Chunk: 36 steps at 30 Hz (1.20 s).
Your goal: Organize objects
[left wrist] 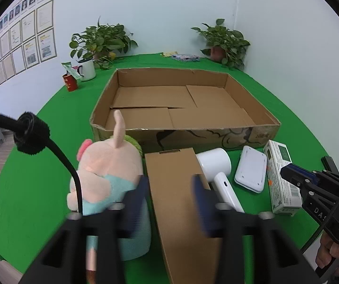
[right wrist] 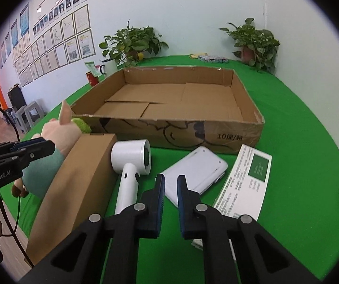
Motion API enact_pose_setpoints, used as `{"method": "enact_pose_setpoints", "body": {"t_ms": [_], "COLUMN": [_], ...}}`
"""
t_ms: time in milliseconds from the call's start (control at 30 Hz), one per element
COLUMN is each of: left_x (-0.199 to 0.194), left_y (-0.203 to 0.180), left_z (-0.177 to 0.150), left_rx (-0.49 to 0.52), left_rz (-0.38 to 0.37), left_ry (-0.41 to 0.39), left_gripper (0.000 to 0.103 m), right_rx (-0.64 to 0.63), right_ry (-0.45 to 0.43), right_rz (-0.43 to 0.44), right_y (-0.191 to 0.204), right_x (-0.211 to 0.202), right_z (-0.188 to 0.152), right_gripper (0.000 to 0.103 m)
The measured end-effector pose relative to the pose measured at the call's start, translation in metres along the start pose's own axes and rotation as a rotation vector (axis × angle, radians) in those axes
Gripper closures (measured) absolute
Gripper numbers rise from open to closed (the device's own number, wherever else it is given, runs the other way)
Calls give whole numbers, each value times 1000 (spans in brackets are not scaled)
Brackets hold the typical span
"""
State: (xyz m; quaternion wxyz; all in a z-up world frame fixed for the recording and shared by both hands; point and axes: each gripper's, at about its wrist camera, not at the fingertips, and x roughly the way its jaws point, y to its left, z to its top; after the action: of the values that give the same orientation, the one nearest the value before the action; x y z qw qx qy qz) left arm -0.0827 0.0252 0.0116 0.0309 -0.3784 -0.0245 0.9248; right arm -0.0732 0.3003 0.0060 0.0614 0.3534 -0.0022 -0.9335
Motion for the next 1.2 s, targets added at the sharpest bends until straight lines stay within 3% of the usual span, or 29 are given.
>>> {"method": "enact_pose_setpoints", "body": {"t_ms": [33, 67, 100, 200, 400, 833, 1200], "left_x": [-3, -9, -14, -19, -30, -34, 0], "left_y": [2, 5, 6, 11, 14, 26, 32], "left_z": [0, 0, -1, -3, -6, -14, 6], "left_rx": [-13, -33, -44, -57, -47, -40, 29], "left_rz": [15, 29, 35, 50, 50, 36, -81], "left_ry": [-18, -57, -80, -80, -79, -95, -36], "left_gripper": [4, 1, 1, 1, 1, 1, 1], "right_rx": [-2, -3, 2, 29, 33, -5, 87], "right_ry": [-6, -11, -23, -40, 26, 64, 98], "right_rz": [-6, -10, -9, -40, -37, -106, -160], "right_y": [1, 2, 3, 2, 3, 25, 23], "right_x": [-2, -4, -7, -12, -8, -12, 0], "right_z": [2, 3, 3, 2, 3, -3, -2], "right_gripper": [64, 50, 28, 24, 1, 1, 1]}}
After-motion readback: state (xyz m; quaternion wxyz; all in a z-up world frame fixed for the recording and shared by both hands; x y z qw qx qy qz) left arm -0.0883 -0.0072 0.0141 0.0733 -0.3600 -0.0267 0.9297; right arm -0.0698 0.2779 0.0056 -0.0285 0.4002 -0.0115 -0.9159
